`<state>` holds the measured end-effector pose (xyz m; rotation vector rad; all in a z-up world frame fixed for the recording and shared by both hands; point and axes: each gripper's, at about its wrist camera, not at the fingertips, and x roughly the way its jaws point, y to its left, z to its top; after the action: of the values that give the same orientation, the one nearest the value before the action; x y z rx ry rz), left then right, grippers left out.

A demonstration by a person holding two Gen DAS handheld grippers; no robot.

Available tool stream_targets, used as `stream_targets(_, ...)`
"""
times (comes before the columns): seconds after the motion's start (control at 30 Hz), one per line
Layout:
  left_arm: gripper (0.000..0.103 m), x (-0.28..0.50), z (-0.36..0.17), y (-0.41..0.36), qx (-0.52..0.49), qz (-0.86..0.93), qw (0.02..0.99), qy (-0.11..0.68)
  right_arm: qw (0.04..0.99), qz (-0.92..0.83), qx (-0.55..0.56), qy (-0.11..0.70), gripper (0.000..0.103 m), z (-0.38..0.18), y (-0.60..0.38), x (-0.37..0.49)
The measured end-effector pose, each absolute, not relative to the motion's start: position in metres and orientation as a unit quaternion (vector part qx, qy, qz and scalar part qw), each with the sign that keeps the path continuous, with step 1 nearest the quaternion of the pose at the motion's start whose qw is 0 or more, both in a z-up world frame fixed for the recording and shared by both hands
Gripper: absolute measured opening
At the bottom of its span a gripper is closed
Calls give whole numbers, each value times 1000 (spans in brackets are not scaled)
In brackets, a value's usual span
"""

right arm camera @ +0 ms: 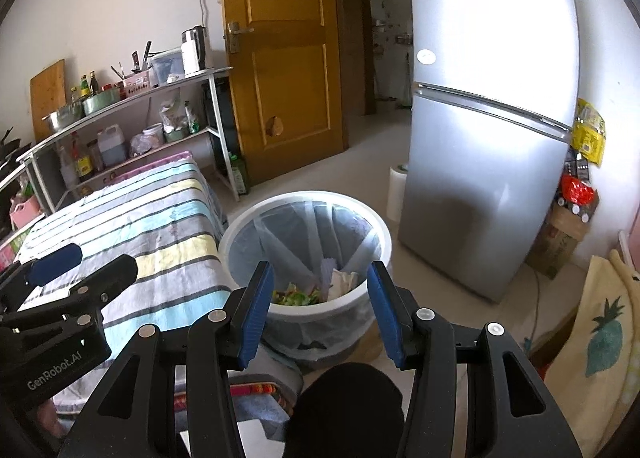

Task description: Collect trash

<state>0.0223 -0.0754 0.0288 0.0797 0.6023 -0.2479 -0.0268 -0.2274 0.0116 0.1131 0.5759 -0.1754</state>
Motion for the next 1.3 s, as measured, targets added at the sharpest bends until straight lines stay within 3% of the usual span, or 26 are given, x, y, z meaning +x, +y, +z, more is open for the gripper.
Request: stream_targets(1.3, 77, 19, 30, -69, 43, -110, 945, 304, 953, -71, 58, 287, 50, 11, -223, -27)
